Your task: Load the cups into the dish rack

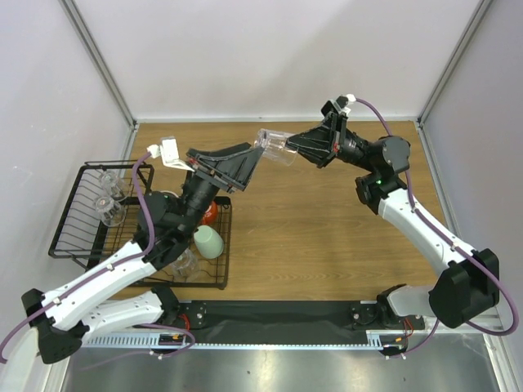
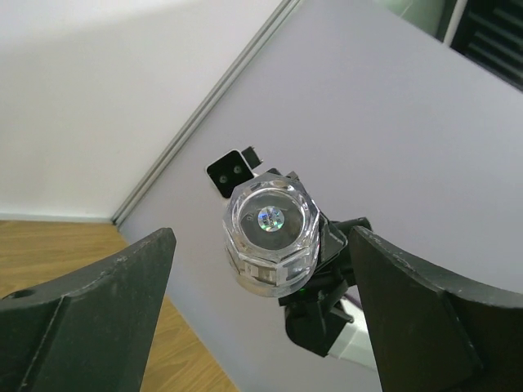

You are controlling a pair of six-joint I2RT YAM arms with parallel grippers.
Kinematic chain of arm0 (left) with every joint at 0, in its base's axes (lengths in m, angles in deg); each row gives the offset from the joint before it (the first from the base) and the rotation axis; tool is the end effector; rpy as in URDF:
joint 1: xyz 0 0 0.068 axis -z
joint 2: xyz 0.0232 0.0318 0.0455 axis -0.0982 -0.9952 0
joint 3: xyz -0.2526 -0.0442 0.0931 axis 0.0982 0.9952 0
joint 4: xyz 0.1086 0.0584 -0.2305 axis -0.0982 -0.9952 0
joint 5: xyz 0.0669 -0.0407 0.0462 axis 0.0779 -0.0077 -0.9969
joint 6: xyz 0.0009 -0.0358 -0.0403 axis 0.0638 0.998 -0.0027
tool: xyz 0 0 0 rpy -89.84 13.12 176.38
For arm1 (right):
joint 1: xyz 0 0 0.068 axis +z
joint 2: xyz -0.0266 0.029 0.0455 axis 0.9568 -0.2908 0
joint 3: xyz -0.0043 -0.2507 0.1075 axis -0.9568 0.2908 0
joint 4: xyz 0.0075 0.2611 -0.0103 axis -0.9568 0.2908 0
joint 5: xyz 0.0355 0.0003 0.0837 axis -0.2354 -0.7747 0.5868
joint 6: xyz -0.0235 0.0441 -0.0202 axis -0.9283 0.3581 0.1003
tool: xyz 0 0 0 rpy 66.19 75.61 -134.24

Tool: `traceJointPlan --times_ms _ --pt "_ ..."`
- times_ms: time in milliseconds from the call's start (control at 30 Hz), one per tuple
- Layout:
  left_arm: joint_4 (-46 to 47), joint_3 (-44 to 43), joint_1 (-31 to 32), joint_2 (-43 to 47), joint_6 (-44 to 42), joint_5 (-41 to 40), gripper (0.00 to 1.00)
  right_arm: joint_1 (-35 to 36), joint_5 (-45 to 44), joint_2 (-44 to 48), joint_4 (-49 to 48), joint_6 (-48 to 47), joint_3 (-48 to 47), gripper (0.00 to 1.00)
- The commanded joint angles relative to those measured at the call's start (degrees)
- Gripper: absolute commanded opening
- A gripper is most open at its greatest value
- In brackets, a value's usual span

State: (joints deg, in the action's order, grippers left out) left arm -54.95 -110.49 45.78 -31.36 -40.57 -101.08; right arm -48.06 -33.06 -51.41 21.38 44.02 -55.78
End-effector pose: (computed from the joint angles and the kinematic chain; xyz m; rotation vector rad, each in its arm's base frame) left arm 0.1300 -0.1501 0.4307 -0.1156 1.1741 -1.3159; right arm 0.2449 0.1444 0.4364 0.0006 1.6070 2.3930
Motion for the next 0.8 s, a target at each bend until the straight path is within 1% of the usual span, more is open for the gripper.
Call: traceJointPlan --times_ms 0,100,167,233,333,433,567,667,700,767 --pt "6.3 0.5 0.7 0.3 2.2 1.2 0.93 0.3 -1.7 0.5 -7.4 3.1 -0.3 0.00" --pt "8.3 1.4 1.3 0.3 2.9 0.1 0.90 0.5 -1.7 0.2 -8.0 3.7 1.1 0.00" --pt "8.3 1.3 1.3 -0.3 3.1 0.1 0.88 0.8 -2.2 -0.9 -10.7 6.0 1.4 0.00" --pt "8.1 0.8 1.4 -0.6 3.1 0.1 0.88 1.1 -2.6 -1.8 -14.0 7.7 1.1 0.00" --pt "7.3 -0.5 1.4 -1.7 3.1 0.4 0.91 1.3 -2.8 -3.1 -16.4 9.8 0.9 0.00" --pt "7.2 -2.0 1.4 -3.0 3.0 1.4 0.91 1.7 -2.7 -3.2 -16.0 9.4 1.4 0.00" --pt "8.3 -3.5 1.4 -4.9 2.7 3.4 0.85 2.5 -2.6 -4.0 -16.2 9.1 1.0 0.00" --pt "9.7 -3.1 1.5 -4.9 2.8 2.3 0.80 2.5 -2.4 -4.3 -16.2 9.0 1.1 0.00" --pt "9.7 -2.8 1.4 -4.9 2.7 2.1 0.80 2.6 -2.4 -4.3 -16.2 9.0 1.3 0.00" --pt "10.3 -2.3 1.5 -4.6 2.6 1.9 0.75 2.7 -2.4 -4.4 -16.3 9.1 1.6 0.00"
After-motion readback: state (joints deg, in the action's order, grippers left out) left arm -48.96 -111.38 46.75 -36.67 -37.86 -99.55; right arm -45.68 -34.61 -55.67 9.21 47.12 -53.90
